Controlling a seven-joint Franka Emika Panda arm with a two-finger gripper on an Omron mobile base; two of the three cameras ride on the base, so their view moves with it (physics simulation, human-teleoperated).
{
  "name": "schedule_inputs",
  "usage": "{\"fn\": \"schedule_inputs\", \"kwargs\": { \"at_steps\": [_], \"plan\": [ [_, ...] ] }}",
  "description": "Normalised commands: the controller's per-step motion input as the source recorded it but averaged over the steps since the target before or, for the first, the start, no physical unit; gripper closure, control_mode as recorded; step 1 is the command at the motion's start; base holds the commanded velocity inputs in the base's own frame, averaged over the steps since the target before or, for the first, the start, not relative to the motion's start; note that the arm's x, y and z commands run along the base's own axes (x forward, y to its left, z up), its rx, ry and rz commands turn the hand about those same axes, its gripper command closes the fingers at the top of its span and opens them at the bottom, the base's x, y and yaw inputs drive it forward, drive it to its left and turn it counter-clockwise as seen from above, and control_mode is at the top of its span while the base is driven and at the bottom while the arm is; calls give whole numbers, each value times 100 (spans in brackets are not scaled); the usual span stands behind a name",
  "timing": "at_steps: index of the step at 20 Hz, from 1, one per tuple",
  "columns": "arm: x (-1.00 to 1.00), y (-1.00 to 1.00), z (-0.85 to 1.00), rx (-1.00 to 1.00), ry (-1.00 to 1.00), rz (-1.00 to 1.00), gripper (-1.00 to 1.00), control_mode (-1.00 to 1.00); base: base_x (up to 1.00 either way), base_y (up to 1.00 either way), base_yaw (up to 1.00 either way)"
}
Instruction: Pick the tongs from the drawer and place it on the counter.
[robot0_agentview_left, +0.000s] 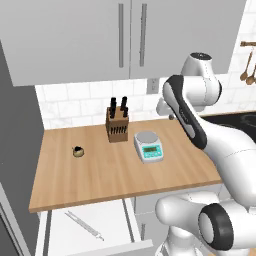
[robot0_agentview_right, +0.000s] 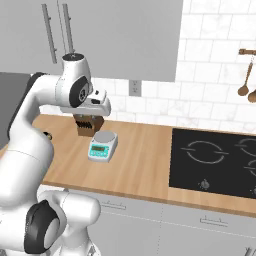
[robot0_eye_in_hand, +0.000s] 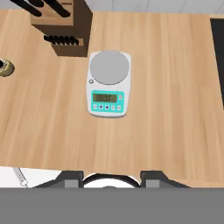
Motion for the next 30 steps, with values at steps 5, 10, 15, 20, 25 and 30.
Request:
{"fn": "schedule_inputs", "kwargs": {
  "at_steps": [5,10,15,20,25,30],
  "plan": [
    [-56,38,-7,-1,0,0,-100,-100,0,0,0],
    [-29,98,-10,-4,0,0,-100,-100,0,0,0],
    [-28,98,-9,0,0,0,-100,-100,0,0,0],
    [-2,71,-4,0,0,0,-100,-100,0,0,0],
    [2,29,-5,0,4,0,-100,-100,0,0,0],
    [0,3,-34,5,2,3,-100,-100,0,0,0]
  ]
}}
